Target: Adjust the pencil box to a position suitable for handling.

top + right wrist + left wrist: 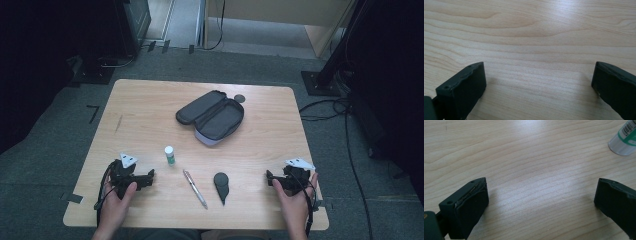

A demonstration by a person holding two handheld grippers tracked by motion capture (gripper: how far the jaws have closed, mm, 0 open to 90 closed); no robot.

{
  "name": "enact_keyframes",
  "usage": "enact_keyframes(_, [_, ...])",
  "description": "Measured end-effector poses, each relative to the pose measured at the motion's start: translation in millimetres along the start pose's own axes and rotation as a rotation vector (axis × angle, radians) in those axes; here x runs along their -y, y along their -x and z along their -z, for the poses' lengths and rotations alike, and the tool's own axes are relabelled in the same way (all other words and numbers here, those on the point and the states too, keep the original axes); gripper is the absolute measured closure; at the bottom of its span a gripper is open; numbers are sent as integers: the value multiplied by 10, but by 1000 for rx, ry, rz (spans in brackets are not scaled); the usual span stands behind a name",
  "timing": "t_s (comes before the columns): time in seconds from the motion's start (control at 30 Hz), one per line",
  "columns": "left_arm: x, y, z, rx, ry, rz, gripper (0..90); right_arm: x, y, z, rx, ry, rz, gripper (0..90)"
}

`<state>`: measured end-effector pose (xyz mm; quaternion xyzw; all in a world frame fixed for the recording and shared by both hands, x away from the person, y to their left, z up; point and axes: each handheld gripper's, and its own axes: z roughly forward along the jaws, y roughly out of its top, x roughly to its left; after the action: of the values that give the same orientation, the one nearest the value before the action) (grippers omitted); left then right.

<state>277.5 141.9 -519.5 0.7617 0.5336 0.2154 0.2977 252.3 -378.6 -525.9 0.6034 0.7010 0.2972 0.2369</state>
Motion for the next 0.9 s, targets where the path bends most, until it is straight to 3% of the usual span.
enact_keyframes(0.23, [0, 1, 1, 0, 0, -1, 0, 14, 31, 17, -26, 3, 23, 15])
enact_keyframes(0.33, [1, 1, 1, 1, 1, -1, 0, 47, 29, 72, -6, 42, 0, 210])
enact_keyframes(0.5, [1, 2, 1, 1, 0, -1, 0, 34, -13, 126, -1, 67, 9, 304])
enact_keyframes(0.67, [1, 2, 1, 1, 0, -1, 0, -117, -112, 200, -47, 118, 33, 365])
enact_keyframes(0.83, [1, 2, 1, 1, 0, -1, 0, -322, -231, 243, -138, 157, 70, 446])
enact_keyframes(0.9, [1, 1, 1, 2, 0, -1, 0, -412, -278, 253, -139, 163, 84, 463])
